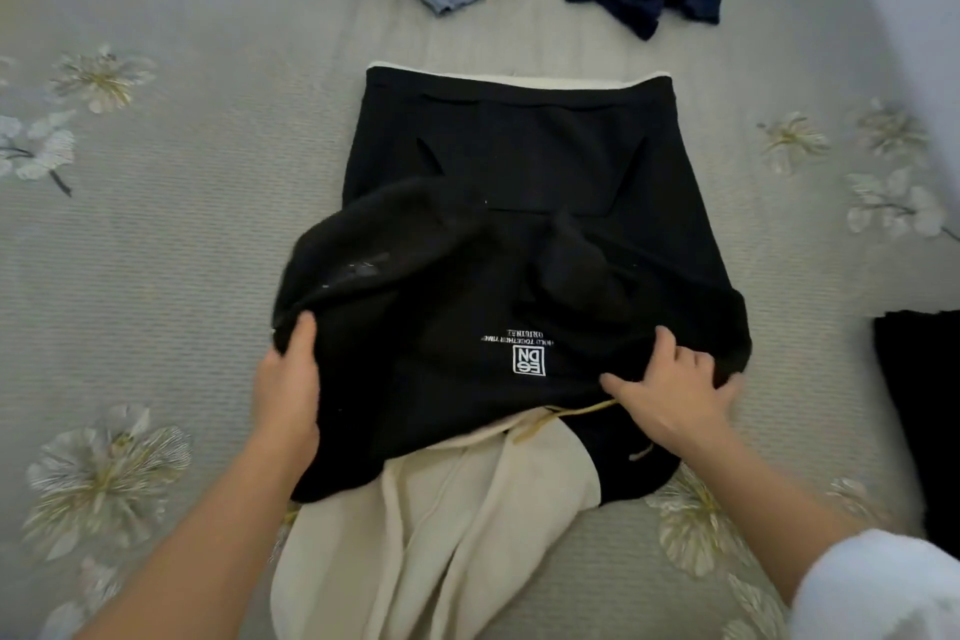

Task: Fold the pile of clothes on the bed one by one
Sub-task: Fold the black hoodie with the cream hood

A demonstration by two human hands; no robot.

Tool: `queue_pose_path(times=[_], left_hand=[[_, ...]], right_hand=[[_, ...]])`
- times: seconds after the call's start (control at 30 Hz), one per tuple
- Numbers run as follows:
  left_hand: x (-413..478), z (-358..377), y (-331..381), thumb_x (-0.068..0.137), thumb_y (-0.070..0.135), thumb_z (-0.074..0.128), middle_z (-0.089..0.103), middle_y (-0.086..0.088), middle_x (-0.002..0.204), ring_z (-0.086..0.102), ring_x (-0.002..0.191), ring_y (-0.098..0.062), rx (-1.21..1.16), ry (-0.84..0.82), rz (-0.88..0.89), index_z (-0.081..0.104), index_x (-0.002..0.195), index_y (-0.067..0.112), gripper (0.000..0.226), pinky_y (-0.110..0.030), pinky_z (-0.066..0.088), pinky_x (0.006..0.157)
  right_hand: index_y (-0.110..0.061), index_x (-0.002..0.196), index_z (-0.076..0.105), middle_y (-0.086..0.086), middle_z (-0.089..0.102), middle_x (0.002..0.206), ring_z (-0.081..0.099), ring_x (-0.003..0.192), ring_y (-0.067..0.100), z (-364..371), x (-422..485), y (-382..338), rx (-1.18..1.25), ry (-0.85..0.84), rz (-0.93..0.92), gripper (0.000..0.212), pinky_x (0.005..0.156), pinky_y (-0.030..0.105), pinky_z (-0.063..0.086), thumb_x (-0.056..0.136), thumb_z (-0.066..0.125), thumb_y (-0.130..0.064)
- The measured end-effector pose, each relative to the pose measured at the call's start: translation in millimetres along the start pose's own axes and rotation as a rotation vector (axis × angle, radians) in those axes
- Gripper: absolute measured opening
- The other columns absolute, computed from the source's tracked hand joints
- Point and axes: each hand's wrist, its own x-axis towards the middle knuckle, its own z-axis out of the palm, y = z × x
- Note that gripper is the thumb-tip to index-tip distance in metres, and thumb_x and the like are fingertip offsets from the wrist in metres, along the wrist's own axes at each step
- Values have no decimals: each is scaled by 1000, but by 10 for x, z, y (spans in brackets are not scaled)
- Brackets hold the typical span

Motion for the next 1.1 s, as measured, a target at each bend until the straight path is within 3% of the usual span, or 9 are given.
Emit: queue_pose_path(times=[0.1,0.2,0.27,0.37,0.57,0.7,0.8,0.93,1.1], left_hand=[[127,-183,222,80,40,68,67,3,103,63,100,-17,-94,65,78,62,114,21,39,-34,50,90],[216,-309,384,79,24,70,68,6,98,65,93,-11,70,-5,248,64,110,25,32,-30,52,81],[285,-318,428,80,15,69,67,3,102,63,93,-13,232,-56,375,60,115,24,37,-31,50,80],[355,-256,385,83,12,65,61,7,113,58,98,-10,273,-25,456,51,122,27,44,-30,46,86],[251,-527,-154,93,32,57,47,5,128,50,117,-13,54,204,157,32,141,18,56,-30,41,99],[-118,-801,-587,86,41,65,47,-3,139,49,120,-19,184,14,-25,34,141,13,69,-32,39,97],[-489,-898,-803,81,26,74,59,-11,125,56,106,-26,361,-126,-181,48,129,8,57,-39,44,89],[-877,-867,-835,82,15,73,66,-17,112,60,93,-28,600,-359,-369,61,115,2,38,-38,47,82],[-1092,-781,-413,66,27,81,74,-11,97,70,89,-27,666,-740,-629,63,109,9,49,-34,55,74]], right_hand=[[-16,151,3,9,29,152,20,142,28,27,87,-218,-56,162,-120,107,113,58,9,75,60,-65],[-22,151,-4,12,36,146,35,133,33,5,225,-492,114,128,-142,110,106,54,29,75,67,-59],[-24,146,17,13,49,132,48,120,35,1,308,-623,161,51,-104,84,96,50,40,82,62,-53],[-15,102,53,13,64,105,60,99,36,-10,323,-705,340,60,-114,20,80,40,48,92,48,-31],[-23,92,56,13,69,79,68,53,15,54,-123,-153,1271,297,213,21,41,21,47,96,36,-20],[-14,108,47,16,63,90,62,43,4,168,-509,540,1448,375,602,15,40,19,44,98,37,-15],[-1,113,53,15,62,84,60,56,16,398,-936,616,1308,98,721,26,52,26,46,96,52,-20],[-6,109,57,13,66,95,65,80,24,629,-1465,22,1160,-520,549,36,61,30,52,90,62,-37],[-2,117,55,13,68,101,67,87,26,630,-1560,-436,1360,-661,489,43,67,35,56,83,68,-23]])
